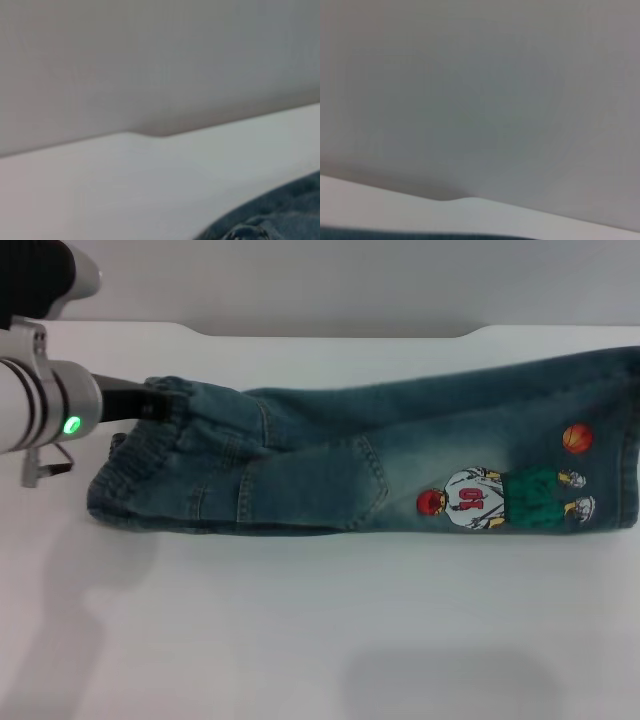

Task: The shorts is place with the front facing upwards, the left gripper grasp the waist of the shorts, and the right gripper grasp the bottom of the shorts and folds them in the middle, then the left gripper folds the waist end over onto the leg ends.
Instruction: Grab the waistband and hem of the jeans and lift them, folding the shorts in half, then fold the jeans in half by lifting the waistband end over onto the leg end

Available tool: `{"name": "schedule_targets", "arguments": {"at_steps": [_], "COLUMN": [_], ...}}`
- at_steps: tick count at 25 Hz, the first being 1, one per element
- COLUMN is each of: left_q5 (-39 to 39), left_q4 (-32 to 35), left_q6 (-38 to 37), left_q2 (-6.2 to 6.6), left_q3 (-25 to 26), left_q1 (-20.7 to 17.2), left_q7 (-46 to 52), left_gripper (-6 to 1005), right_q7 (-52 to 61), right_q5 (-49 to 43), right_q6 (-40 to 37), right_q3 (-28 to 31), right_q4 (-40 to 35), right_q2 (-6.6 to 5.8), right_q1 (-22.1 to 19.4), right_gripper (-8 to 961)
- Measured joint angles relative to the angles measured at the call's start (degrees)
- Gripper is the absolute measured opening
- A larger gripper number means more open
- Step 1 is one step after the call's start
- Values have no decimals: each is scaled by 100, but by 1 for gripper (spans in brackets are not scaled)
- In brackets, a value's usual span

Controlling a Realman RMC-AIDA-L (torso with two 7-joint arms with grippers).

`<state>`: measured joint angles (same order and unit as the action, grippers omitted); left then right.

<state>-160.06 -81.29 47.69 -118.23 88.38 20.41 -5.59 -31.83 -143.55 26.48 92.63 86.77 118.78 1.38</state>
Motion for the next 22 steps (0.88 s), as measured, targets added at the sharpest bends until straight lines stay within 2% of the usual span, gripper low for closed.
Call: {"name": "schedule_targets", "arguments": {"at_steps": [3, 5, 10, 14, 16, 18, 22], "left_q5": [12, 18, 28, 29, 29, 29, 29], "left_q4": [84, 134, 283, 231, 144, 118, 53], "left_q6": [-563, -812, -1133, -1601, -1800, -1825, -1547], "left_q2": [-6, -6, 6, 6, 8, 11, 19], "left_q3": [-227, -310, -387, -396, -393, -382, -337], "left_q1": [-109, -140, -125, -233, -320, -338, -313], "left_q7": [89, 97, 71, 45, 59, 66, 73], "left_gripper": [54, 105, 233, 338, 391, 464, 654], "right_q7": [-12, -19, -20, -78, -113, -271, -607], "right_q5": [66, 75, 81, 82, 46, 8, -5], "right_q6": [-231, -409, -755, -1300, -1792, -2609, -4485], "right_q3": [67, 56, -17, -325, -610, -996, -1780], "right_q4": [-134, -162, -233, -292, -287, -359, -1061], "right_q2": [3, 8, 18, 13, 13, 13, 13], "right_q1": [80, 80, 41, -95, -217, -361, -349], "right_gripper": [149, 152, 266, 357, 421, 503, 692]}}
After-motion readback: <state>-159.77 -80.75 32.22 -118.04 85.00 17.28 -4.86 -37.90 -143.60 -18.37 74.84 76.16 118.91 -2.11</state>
